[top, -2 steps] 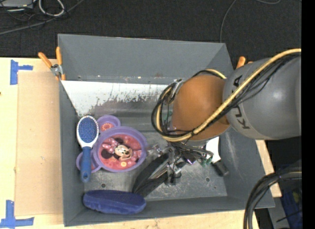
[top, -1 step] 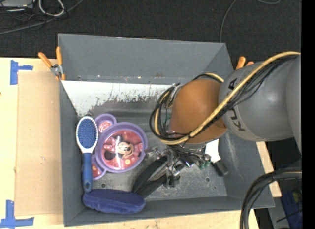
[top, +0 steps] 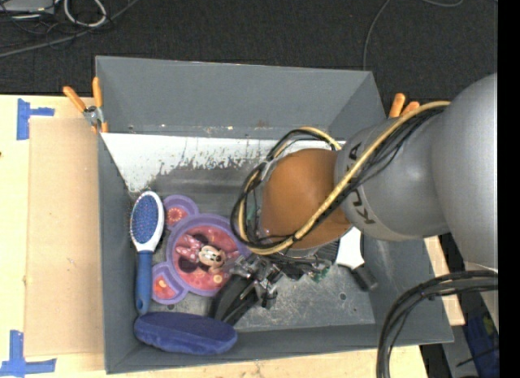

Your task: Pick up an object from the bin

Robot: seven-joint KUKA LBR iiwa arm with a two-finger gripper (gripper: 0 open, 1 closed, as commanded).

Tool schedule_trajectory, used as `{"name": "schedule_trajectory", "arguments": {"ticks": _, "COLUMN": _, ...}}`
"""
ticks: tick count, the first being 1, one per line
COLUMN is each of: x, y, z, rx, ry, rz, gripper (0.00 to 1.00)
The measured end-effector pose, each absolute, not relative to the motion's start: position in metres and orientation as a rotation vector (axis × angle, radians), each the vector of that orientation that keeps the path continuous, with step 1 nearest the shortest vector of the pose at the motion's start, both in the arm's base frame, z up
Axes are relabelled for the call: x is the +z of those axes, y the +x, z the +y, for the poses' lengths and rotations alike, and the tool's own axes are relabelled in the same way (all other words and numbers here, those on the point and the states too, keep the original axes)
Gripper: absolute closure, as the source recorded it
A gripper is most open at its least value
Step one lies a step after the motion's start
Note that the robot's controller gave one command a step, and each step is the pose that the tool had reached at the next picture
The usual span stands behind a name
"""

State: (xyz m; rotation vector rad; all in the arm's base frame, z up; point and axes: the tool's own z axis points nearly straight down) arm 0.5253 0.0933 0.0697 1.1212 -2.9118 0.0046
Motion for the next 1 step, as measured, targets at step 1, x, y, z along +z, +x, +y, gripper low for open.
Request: {"name": "schedule_trajectory", "arguments": {"ticks": 1, "x": 0.0697, "y": 0.5253, "z": 0.0932, "rx": 0.004, "ry": 1.119, "rz": -2.912, "gripper": 1.00}}
